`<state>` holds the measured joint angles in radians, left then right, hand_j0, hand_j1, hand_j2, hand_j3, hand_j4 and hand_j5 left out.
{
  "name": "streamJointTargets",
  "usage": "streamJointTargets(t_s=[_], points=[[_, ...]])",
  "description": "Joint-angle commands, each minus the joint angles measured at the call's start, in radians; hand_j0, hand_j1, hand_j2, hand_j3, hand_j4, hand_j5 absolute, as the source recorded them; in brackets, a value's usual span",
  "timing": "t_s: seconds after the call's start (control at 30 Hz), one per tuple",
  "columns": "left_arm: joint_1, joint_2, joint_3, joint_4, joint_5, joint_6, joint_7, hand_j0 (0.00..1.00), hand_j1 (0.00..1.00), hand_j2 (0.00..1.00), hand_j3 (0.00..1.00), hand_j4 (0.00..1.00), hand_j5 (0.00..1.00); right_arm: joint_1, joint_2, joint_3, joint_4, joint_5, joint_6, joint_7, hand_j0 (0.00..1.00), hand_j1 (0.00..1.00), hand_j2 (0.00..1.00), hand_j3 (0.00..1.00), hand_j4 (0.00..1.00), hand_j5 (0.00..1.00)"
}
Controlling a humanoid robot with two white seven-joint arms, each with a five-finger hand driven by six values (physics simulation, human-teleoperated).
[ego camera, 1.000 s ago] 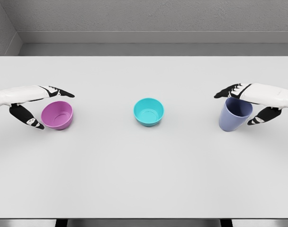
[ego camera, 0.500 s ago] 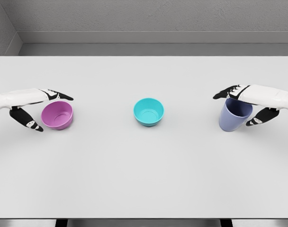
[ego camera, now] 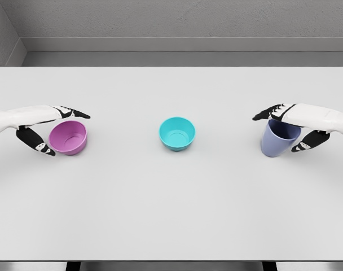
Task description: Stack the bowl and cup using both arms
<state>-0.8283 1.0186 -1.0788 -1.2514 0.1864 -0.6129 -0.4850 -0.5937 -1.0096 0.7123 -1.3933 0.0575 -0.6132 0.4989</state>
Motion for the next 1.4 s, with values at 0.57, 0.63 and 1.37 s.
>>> streamJointTargets(t_s=[0.57,0.63,1.37], points=[[0.0,-0.02,-0.003,0.038,0.004,0.002,0.0,1.0,1.0,1.0,1.0,1.0,1.0,0.002,0.009,-0.011,0.019,0.024,0.002,0.013,0.79,0.79,0.79,0.79,0.79,0.79],[0.0,-0.021,-0.004,0.043,0.004,0.002,0.0,1.0,1.0,1.0,1.0,1.0,1.0,0.003,0.009,-0.011,0.017,0.024,0.002,0.013,0.79,0.79,0.79,0.79,0.79,0.79],[0.0,-0.043,-0.012,0.086,-0.002,0.002,0.0,1.0,1.0,1.0,1.0,1.0,1.0,0.006,0.025,-0.005,0.011,0.042,0.002,0.012,0.67,0.67,0.67,0.67,0.67,0.67]])
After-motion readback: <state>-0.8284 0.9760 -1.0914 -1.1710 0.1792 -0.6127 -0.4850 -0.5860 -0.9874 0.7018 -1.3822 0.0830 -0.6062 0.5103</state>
